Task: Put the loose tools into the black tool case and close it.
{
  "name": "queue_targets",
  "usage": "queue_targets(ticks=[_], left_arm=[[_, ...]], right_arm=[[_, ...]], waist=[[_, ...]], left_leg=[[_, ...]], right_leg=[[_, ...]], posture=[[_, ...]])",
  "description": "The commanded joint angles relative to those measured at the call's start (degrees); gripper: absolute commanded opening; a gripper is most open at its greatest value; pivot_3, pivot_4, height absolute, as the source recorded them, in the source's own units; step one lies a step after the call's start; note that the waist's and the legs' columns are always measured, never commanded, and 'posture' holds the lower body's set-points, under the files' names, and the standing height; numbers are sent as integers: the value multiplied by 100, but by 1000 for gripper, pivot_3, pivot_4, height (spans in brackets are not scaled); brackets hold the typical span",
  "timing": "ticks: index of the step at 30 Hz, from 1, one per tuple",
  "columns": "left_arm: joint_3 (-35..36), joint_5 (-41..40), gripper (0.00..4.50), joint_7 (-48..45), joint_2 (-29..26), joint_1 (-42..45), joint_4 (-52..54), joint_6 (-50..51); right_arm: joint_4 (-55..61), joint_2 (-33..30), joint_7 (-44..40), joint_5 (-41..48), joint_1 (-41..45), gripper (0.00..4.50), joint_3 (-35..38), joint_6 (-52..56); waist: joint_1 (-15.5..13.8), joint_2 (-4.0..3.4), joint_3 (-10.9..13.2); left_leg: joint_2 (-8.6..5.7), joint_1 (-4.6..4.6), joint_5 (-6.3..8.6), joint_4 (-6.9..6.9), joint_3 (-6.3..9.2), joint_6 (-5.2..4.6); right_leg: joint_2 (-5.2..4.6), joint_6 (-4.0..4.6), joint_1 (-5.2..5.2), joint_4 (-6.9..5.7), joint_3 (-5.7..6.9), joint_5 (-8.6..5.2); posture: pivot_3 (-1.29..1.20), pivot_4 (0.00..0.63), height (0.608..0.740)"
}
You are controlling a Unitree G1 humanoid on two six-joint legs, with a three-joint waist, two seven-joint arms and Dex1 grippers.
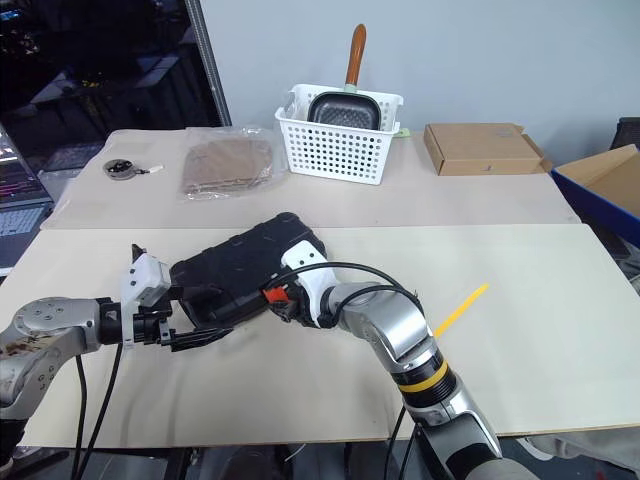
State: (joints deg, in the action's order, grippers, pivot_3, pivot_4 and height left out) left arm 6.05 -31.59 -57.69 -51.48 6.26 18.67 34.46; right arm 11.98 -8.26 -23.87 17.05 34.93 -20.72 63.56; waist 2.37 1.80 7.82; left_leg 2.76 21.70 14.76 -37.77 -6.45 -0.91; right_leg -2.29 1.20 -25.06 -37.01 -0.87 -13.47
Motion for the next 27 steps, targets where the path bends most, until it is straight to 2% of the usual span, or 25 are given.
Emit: queue_targets(ticks=[1,3,9,10,12,15,16,20,21,27], left_arm=[[-141,63,4500,6,42,-33,1,70],[-151,68,4500,21,63,-25,-16,62],[-128,62,4500,59,108,-31,-53,66],[-119,54,4500,72,115,-33,-60,80],[-119,52,4500,87,122,-26,-78,90],[-133,64,4500,79,126,-8,-116,77],[-144,72,4500,76,131,5,-135,69],[-165,93,4500,72,135,29,-165,52],[-166,98,4500,74,133,30,-167,48],[-191,122,4500,106,143,57,-176,50]], right_arm=[[-17,-88,-5,-101,61,3459,246,-498],[158,-263,-146,5,5,4005,340,-467],[902,-984,-625,432,-185,4005,580,-46],[990,-1117,-692,481,-200,3457,573,31],[1084,-1257,-771,578,-216,3046,590,199],[1051,-1270,-772,649,-209,1936,581,270],[921,-1185,-724,609,-158,1485,537,205],[449,-816,-552,455,55,177,378,23],[299,-724,-524,401,109,18,302,-36],[-524,-349,-527,92,420,18,-81,-494]], waist=[[3,0,0],[1,0,0],[-57,0,-2],[-50,0,-2],[-12,0,-2],[5,0,-2],[5,0,-2],[11,1,-3],[9,1,-3],[4,0,-3]], left_leg=[[-1,1,-4,0,0,0],[-1,0,-6,-1,0,0],[-9,5,-2,-1,1,-7],[-8,5,0,-1,0,-10],[-5,5,1,0,0,-12],[-1,4,2,2,2,-12],[-1,4,1,1,1,-12],[-3,0,1,0,-2,-12],[-3,1,0,0,-2,-12],[-5,6,1,0,-1,-12]], right_leg=[[-1,0,0,0,0,0],[-3,-3,2,0,-1,2],[-15,-12,3,6,2,3],[-15,-13,4,6,2,3],[-10,-12,1,7,0,2],[-4,-10,1,4,-1,2],[-4,-10,1,3,-1,2],[-5,-11,3,4,-7,2],[-5,-11,2,3,-7,2],[-8,-11,1,5,-4,2]], posture=[[0,150,740],[0,150,740],[0,150,740],[0,150,740],[0,150,740],[0,150,740],[0,150,740],[0,150,740],[0,150,740],[0,150,740]])
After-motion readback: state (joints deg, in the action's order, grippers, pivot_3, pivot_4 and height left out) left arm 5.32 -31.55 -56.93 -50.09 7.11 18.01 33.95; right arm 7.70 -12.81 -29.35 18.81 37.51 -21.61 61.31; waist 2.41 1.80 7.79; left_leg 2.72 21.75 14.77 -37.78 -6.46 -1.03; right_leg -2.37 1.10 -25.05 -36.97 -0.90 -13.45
